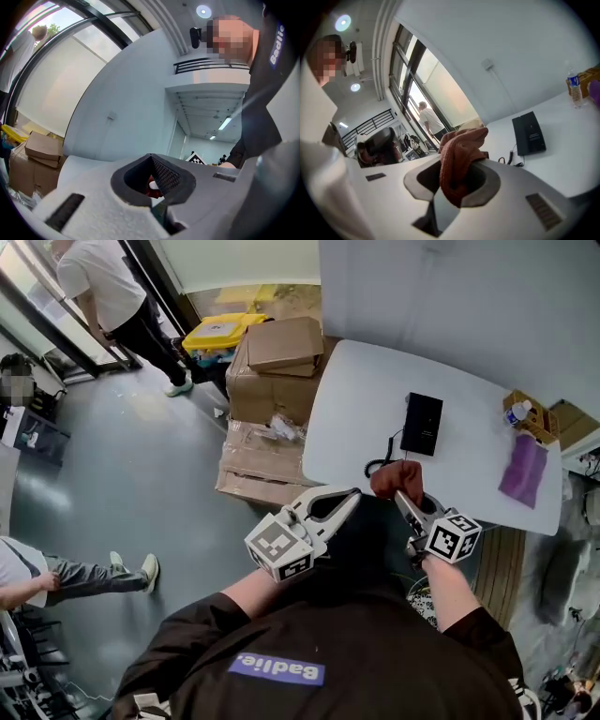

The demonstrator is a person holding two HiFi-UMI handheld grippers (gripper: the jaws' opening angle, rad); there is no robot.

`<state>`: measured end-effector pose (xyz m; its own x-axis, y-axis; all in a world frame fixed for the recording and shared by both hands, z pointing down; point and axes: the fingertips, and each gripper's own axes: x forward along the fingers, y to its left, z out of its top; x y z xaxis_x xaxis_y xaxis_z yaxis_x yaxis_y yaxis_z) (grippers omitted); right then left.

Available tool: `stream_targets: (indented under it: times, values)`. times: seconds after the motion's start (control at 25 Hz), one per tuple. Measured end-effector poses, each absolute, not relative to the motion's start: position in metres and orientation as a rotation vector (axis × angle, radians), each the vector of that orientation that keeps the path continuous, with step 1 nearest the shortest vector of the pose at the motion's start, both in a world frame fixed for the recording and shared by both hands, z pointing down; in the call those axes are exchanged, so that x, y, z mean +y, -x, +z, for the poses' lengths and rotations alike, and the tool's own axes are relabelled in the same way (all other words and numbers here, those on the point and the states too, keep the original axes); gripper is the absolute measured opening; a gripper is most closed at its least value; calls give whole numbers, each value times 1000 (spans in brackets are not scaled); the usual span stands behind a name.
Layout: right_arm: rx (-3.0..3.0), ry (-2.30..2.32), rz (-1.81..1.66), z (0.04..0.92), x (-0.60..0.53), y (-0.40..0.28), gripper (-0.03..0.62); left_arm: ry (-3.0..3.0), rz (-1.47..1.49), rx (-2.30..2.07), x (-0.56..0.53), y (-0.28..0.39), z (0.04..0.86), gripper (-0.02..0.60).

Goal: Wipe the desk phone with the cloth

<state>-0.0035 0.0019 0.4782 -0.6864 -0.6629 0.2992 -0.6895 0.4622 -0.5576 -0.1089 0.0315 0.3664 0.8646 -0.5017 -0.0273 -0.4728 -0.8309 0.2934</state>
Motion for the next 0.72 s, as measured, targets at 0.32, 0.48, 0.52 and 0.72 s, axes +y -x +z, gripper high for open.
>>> stream_targets:
  times: [0.32, 0.48, 0.52, 0.72]
  values:
    - [-2813, -1086, 797, 395, 42, 55, 94, -2738, -129, -754, 50, 134, 368, 6]
    - [-2882, -1001, 699, 364, 49, 70, 94, -2749, -133, -779, 55, 138, 359, 6]
    - [-2894, -988, 684, 359, 50, 72, 94, -2754, -132, -784, 56, 139, 356, 6]
    - [-2919, -971, 644, 357, 55, 82, 94, -2752, -130, -806, 60, 141, 358, 6]
